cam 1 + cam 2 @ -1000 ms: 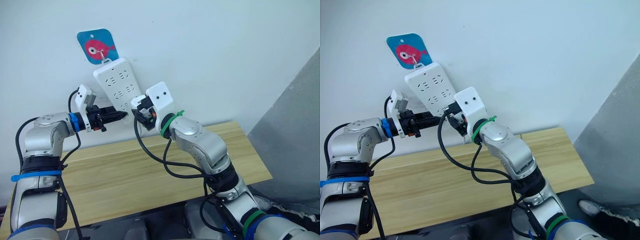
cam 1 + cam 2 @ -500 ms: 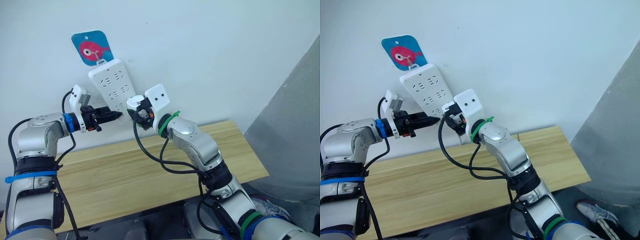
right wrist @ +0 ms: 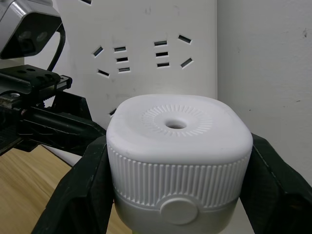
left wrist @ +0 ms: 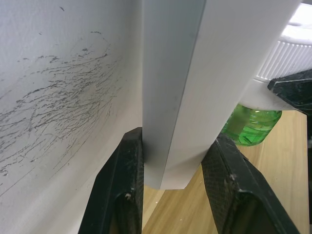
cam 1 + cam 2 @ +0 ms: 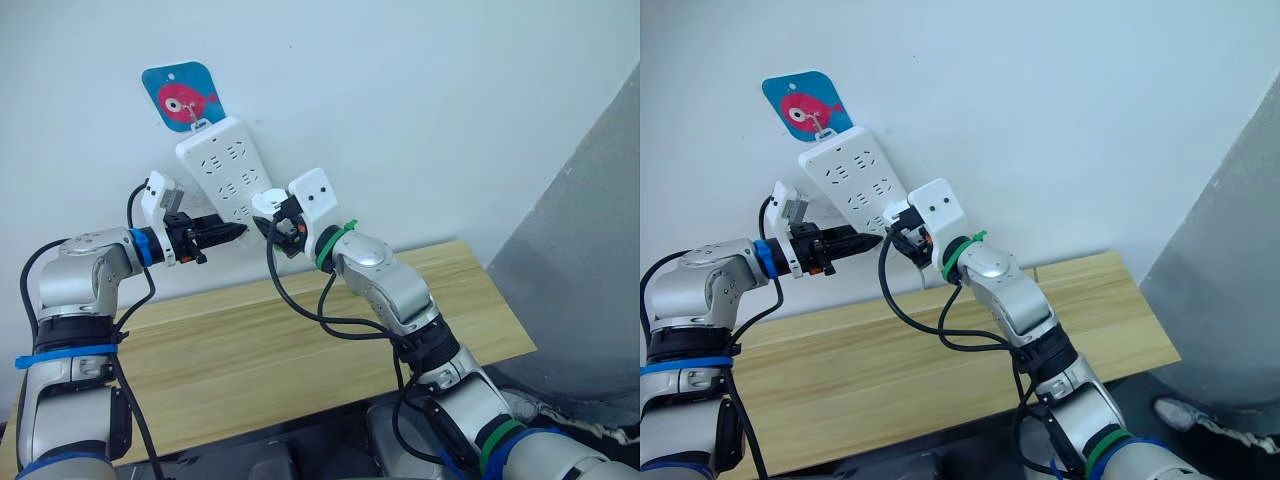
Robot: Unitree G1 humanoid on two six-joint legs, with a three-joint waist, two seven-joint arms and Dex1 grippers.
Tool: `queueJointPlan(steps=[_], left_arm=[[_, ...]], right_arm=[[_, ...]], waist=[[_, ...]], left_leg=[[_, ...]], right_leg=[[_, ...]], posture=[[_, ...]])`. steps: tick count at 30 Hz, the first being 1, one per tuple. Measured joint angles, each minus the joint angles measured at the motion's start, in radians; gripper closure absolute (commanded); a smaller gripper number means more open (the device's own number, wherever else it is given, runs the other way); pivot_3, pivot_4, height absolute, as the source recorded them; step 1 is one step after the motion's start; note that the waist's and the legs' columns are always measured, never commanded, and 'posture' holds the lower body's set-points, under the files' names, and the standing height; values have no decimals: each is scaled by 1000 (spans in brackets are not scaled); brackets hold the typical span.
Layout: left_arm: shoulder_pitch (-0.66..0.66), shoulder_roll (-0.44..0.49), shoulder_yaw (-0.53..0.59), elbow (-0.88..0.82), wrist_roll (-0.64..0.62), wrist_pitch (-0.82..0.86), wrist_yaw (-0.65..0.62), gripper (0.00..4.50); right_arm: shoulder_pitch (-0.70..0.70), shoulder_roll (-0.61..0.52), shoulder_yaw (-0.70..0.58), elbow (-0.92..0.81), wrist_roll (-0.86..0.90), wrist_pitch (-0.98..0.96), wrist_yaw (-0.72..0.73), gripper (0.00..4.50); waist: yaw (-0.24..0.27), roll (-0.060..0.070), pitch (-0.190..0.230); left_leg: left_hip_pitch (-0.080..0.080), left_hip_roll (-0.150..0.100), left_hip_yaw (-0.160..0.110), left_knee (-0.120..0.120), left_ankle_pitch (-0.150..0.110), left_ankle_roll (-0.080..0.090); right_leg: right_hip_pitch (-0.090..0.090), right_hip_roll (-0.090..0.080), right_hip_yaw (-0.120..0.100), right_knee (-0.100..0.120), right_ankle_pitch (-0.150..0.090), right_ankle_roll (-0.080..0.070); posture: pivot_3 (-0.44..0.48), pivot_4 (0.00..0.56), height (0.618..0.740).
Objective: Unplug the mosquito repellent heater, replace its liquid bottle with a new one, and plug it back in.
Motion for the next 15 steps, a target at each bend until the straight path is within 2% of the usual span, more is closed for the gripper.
queueJointPlan(steps=[6, 10, 11, 15], left_arm=[[1, 0, -2, -2, 0, -3, 0, 3207], [-1, -24, -12, -30, -21, -12, -33, 3207], [0, -23, -15, -26, -21, -24, -33, 3207], [0, -17, -24, -25, -15, -70, -41, 3207]], right_arm=[[-12, 0, -20, -16, 17, 50, 7, 1516], [-22, 0, -38, -21, 38, 97, -10, 154], [-23, 0, -36, -33, 40, 111, -9, 0], [-23, -2, -35, -90, 40, 183, -11, 0]], waist=[[0, 0, 0], [10, 0, 0], [12, 0, 0], [13, 0, 0]], left_leg=[[0, 0, 0, 0, 0, 0], [-1, 0, 0, -1, 0, 0], [-3, 0, 0, -1, 0, 0], [-7, -2, 0, -2, -1, -1]], right_leg=[[0, 0, 0, 0, 0, 0], [0, -1, -1, -1, 0, 0], [-1, -1, -1, -2, 0, 0], [-2, -4, -1, -8, -2, 2]], posture=[[-225, 140, 720], [-229, 141, 720], [-229, 141, 720], [-232, 140, 720]])
